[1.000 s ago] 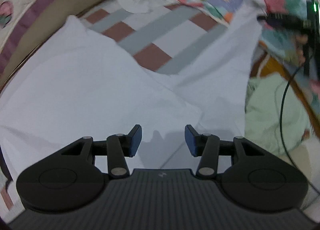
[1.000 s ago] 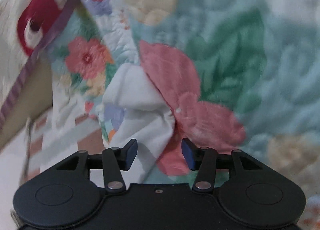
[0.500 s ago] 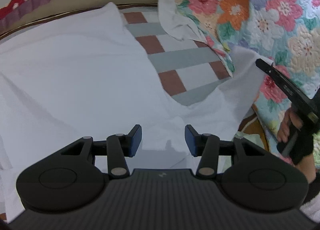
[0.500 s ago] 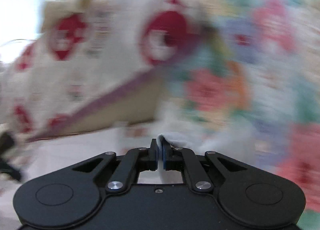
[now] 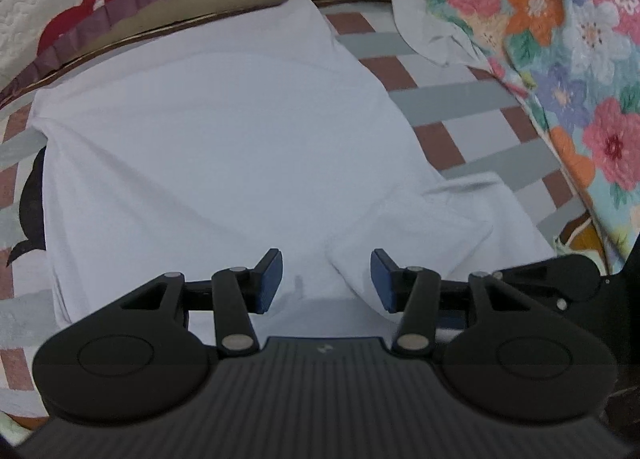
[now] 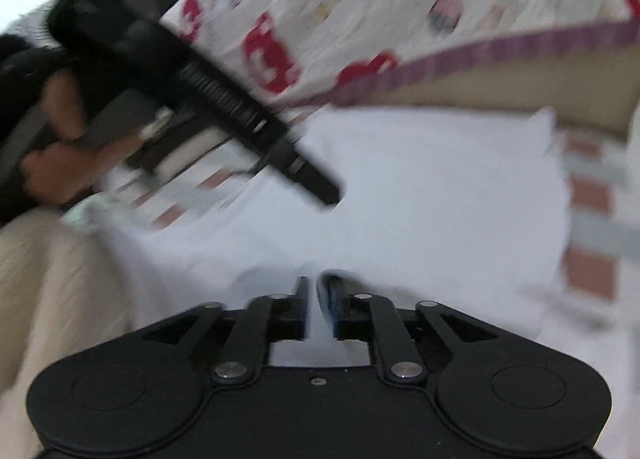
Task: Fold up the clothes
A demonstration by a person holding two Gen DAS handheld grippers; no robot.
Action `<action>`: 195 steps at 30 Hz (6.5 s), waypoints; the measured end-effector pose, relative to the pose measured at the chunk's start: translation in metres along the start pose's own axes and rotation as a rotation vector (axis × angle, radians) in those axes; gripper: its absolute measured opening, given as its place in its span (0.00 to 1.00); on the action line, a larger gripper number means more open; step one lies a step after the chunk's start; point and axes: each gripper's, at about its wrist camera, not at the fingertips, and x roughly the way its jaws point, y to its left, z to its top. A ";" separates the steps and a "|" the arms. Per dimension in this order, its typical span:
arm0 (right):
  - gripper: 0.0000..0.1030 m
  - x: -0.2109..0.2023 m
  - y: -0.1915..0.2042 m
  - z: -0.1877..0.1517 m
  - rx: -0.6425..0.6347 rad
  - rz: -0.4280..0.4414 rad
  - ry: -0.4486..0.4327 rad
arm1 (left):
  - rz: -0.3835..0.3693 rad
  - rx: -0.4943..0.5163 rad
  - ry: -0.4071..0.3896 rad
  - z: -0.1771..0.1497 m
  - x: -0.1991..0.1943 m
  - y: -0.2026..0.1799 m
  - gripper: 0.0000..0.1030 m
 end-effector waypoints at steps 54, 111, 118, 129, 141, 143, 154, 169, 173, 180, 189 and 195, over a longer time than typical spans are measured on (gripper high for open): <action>0.03 -0.098 -0.023 -0.077 0.004 -0.545 -0.027 | 0.052 0.099 -0.219 -0.045 -0.046 0.016 0.06; 0.02 0.000 -0.181 -0.006 0.552 -0.349 -0.048 | 0.170 -0.504 -0.152 -0.177 -0.074 0.130 0.06; 0.38 -0.047 -0.164 -0.027 0.588 -0.193 -0.031 | 0.175 -0.542 -0.205 -0.179 -0.099 0.151 0.24; 0.51 -0.067 -0.121 -0.103 0.768 -0.056 0.027 | 0.087 -0.725 -0.158 -0.186 -0.095 0.210 0.39; 0.58 -0.055 -0.109 -0.091 0.769 -0.046 0.035 | 0.187 -0.392 0.034 -0.135 -0.045 0.180 0.38; 0.58 -0.057 -0.107 -0.092 0.769 -0.048 0.036 | 0.262 -0.332 0.080 -0.142 -0.044 0.178 0.38; 0.64 -0.046 -0.108 -0.098 0.787 -0.041 0.076 | 0.083 -0.655 0.026 -0.186 -0.073 0.220 0.40; 0.19 -0.051 -0.078 -0.069 0.681 -0.154 0.030 | -0.176 -1.011 -0.139 -0.221 -0.086 0.254 0.33; 0.42 -0.054 -0.077 -0.081 0.794 -0.135 0.028 | -0.221 -1.066 -0.129 -0.219 -0.085 0.273 0.40; 0.51 -0.043 -0.074 -0.079 0.933 -0.164 0.011 | -0.261 -0.946 0.023 -0.208 -0.057 0.269 0.48; 0.09 -0.045 -0.047 -0.039 0.669 -0.310 -0.129 | -0.224 -0.725 -0.139 -0.199 -0.077 0.241 0.06; 0.14 -0.041 -0.048 -0.032 0.638 -0.383 -0.064 | -0.255 -0.736 -0.116 -0.204 -0.070 0.244 0.08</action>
